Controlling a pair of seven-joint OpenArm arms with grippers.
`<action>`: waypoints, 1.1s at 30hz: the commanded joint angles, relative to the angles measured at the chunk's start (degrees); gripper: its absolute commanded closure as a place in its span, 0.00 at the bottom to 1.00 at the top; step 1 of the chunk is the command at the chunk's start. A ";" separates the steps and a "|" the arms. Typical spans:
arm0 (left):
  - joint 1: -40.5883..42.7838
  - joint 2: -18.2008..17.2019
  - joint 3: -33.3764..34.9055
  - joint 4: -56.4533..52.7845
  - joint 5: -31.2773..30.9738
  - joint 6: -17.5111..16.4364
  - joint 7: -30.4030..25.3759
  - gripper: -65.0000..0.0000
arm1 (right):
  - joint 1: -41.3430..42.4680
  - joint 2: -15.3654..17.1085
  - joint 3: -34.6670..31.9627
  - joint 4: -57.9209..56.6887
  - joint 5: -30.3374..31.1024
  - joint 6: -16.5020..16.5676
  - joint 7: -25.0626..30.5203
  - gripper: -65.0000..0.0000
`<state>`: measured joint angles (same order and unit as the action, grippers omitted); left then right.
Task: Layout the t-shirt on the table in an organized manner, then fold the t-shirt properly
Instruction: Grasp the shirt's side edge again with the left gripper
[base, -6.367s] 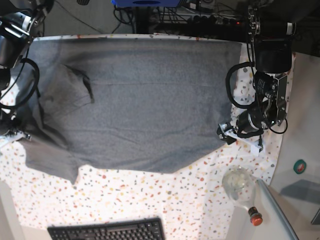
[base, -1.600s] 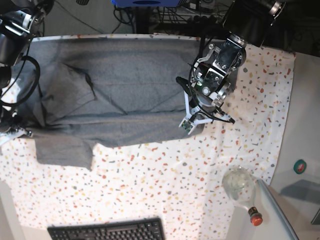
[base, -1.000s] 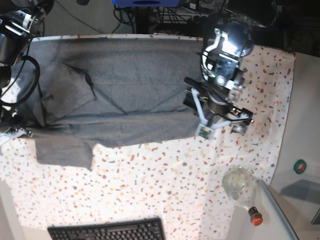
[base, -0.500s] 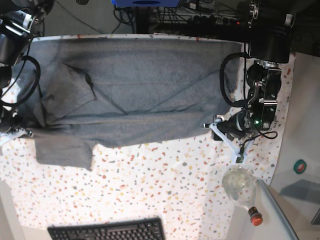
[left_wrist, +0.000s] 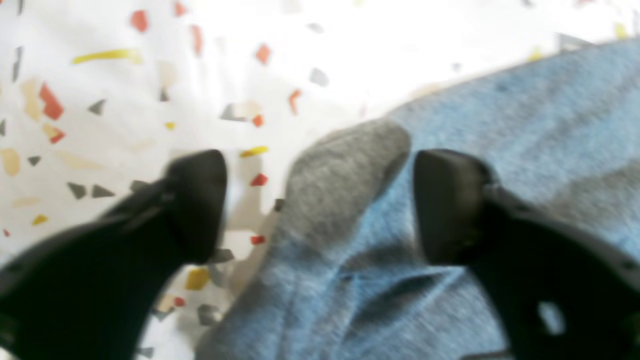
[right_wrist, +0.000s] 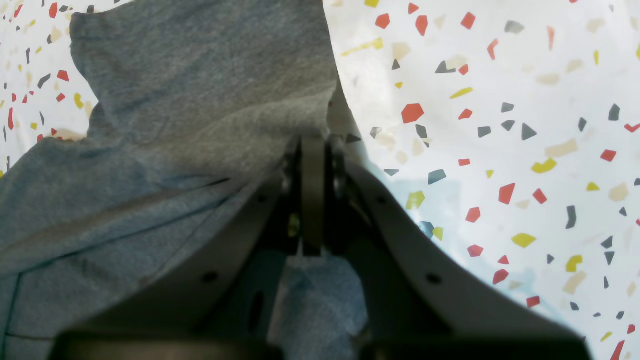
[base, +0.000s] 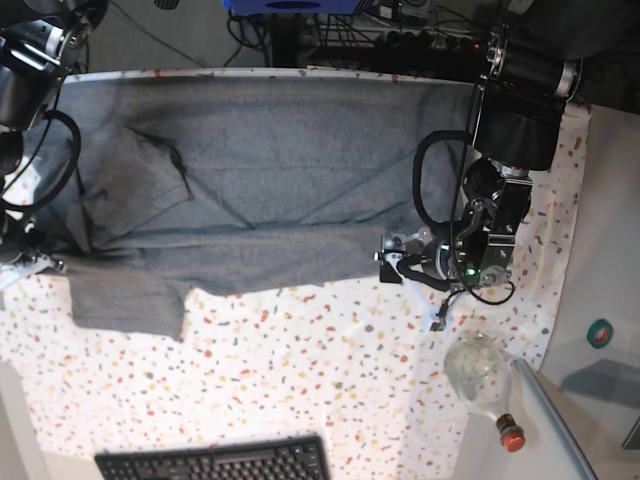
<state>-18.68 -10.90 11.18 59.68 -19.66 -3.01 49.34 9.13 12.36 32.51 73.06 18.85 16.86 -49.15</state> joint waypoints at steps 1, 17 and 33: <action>-1.85 0.48 -0.15 0.85 -0.43 -0.29 -0.86 0.36 | 1.20 1.13 0.06 1.01 0.45 0.06 0.93 1.00; -1.32 -1.37 -0.67 -0.03 -1.04 -0.03 -4.99 0.43 | 1.20 1.13 0.06 0.92 0.45 0.06 0.93 1.00; -0.88 0.21 0.03 -4.78 -0.52 -0.38 -5.43 0.81 | 1.20 1.13 0.06 -1.80 0.45 0.06 1.28 1.00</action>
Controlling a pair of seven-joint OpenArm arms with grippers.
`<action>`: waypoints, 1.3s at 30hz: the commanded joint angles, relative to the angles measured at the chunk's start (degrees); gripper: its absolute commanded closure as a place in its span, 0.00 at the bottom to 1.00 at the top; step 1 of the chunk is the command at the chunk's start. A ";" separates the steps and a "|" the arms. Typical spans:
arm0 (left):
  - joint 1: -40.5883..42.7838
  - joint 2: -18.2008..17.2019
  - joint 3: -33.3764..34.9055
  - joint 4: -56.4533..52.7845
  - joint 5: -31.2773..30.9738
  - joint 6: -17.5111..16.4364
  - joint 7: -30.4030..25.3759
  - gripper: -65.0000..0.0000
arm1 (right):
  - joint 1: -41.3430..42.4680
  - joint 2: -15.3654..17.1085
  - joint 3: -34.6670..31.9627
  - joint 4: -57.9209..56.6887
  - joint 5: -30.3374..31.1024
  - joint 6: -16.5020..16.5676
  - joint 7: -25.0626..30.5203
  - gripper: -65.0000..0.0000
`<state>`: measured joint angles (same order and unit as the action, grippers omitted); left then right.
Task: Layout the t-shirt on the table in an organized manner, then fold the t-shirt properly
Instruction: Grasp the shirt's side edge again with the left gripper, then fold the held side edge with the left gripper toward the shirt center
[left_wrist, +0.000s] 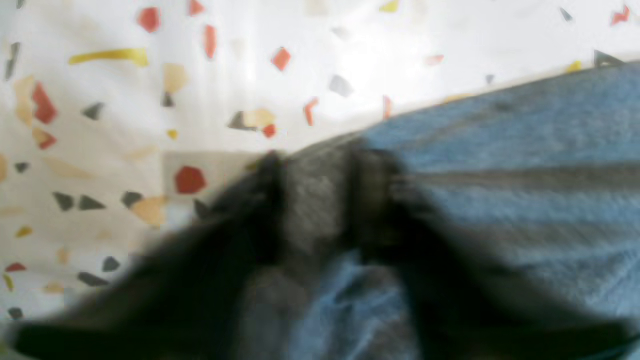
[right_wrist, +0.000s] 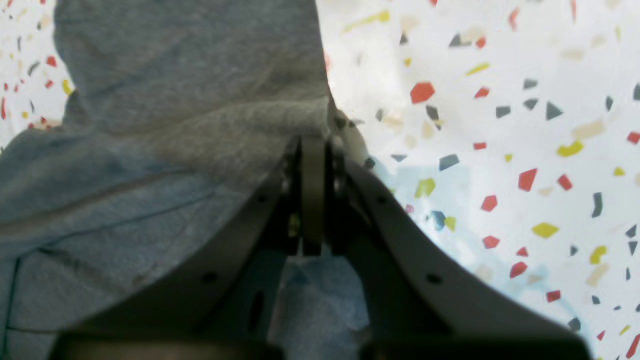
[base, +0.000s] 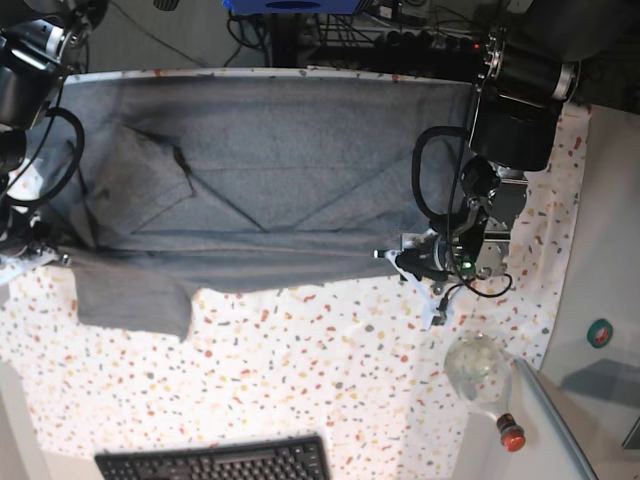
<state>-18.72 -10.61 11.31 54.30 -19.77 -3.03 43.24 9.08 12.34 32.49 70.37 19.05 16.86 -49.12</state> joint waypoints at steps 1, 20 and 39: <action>-0.93 -0.07 -0.10 0.60 -0.41 -0.36 0.67 0.94 | 1.25 1.16 0.08 0.88 0.25 0.06 1.26 1.00; 11.29 7.93 19.41 15.98 51.90 3.95 0.93 1.00 | 1.34 1.16 0.08 0.97 0.25 0.06 1.26 1.00; 20.26 12.68 19.59 13.43 76.87 3.95 0.58 1.00 | 1.34 1.16 0.08 0.97 0.25 0.06 1.26 1.00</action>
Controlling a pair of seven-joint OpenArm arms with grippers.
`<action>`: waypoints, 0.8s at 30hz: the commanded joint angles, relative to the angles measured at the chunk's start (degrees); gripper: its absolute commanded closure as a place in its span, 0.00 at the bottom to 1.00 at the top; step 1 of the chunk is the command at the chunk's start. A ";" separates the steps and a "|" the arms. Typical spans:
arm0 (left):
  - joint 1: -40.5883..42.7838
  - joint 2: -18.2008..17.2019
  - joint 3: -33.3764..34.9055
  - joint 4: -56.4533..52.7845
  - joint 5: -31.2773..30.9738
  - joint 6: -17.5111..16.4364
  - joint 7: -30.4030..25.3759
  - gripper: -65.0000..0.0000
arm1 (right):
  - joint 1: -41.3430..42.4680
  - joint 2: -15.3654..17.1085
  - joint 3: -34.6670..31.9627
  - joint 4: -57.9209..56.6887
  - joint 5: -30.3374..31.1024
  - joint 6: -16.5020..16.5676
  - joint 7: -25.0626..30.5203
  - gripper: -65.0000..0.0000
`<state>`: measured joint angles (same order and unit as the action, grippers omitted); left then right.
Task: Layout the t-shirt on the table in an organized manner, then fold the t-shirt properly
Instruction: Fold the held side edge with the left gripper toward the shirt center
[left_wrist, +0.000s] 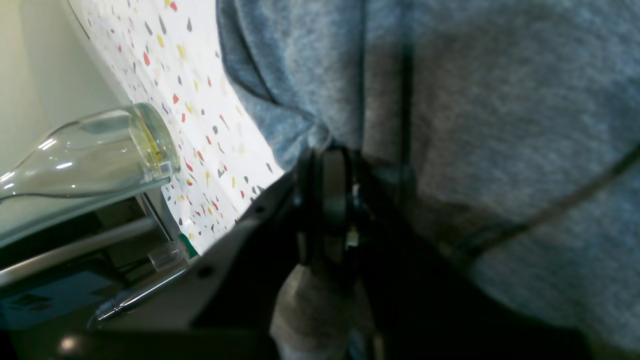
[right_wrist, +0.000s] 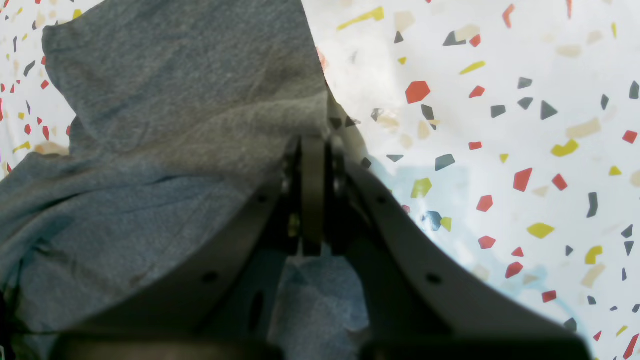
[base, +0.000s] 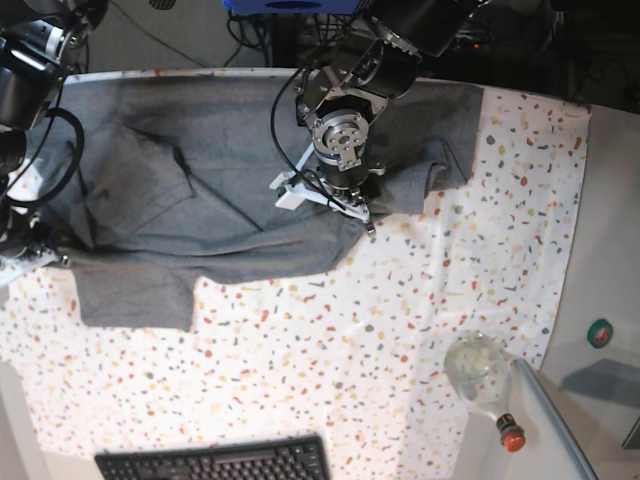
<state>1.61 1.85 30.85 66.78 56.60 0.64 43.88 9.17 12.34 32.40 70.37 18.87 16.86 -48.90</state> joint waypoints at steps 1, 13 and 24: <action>0.20 0.13 0.05 1.13 0.50 0.28 -0.05 1.00 | 1.25 1.16 0.17 0.97 0.42 0.06 1.04 1.00; 3.62 -1.19 -0.04 11.06 0.24 0.28 0.12 0.35 | 1.25 1.16 0.17 0.97 0.42 0.06 0.86 1.00; 4.24 -8.84 -1.62 29.61 -30.18 0.01 1.62 0.32 | 1.25 1.16 0.17 0.97 0.42 0.06 0.77 1.00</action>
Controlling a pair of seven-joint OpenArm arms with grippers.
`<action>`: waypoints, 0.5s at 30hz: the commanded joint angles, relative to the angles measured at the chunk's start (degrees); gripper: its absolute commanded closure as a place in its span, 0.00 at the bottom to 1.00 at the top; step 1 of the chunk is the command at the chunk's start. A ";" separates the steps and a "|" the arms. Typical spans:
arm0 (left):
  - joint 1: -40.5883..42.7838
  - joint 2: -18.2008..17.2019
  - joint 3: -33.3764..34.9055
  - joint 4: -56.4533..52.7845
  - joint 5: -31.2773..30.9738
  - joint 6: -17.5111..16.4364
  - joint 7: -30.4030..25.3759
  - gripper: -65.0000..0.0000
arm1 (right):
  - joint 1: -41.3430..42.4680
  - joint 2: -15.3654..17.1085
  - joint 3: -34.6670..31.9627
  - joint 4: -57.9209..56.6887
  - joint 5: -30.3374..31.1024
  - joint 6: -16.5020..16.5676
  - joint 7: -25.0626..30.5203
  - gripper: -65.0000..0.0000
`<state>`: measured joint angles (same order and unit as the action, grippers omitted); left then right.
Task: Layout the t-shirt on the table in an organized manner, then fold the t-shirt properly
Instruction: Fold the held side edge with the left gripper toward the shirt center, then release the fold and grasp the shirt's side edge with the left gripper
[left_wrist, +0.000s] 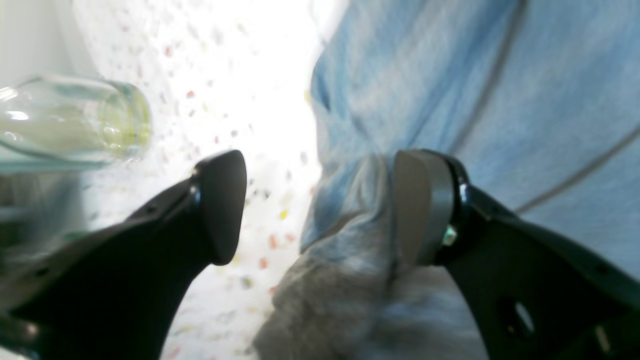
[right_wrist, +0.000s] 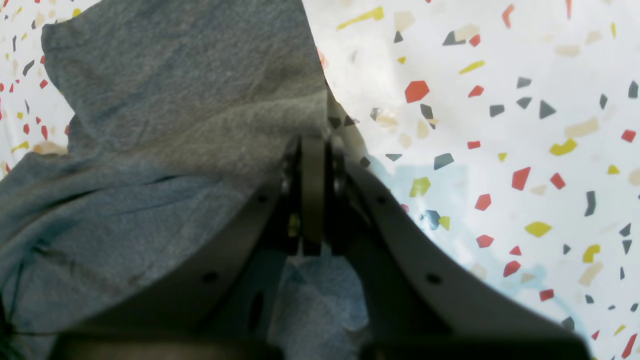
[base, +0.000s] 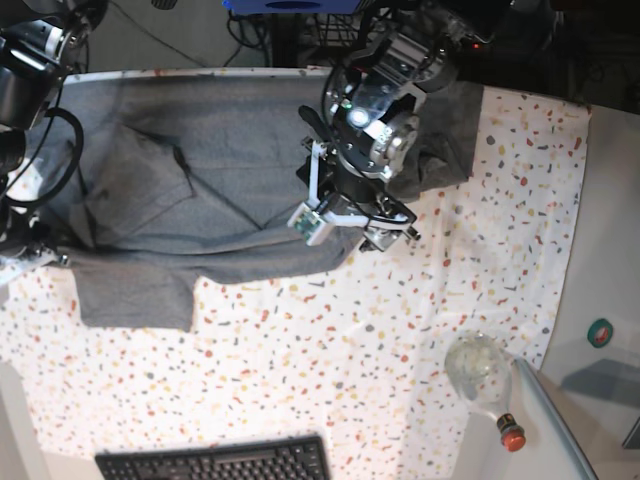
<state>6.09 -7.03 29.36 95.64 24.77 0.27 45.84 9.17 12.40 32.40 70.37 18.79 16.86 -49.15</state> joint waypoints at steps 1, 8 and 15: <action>-0.24 -1.19 -1.19 3.93 -4.51 0.30 1.06 0.32 | 1.25 1.09 0.17 0.97 0.51 0.06 1.01 1.00; -4.55 -9.46 -20.79 4.10 -53.65 -6.65 9.14 0.32 | 1.25 1.09 0.17 1.06 0.51 0.06 1.01 1.00; -13.60 -19.04 -12.18 -9.88 -72.73 -6.82 9.41 0.33 | 1.25 1.09 0.17 1.15 0.51 0.06 1.01 1.00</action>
<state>-6.46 -25.76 17.76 84.55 -46.87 -6.09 56.25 9.30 12.34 32.38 70.39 19.05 16.86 -49.10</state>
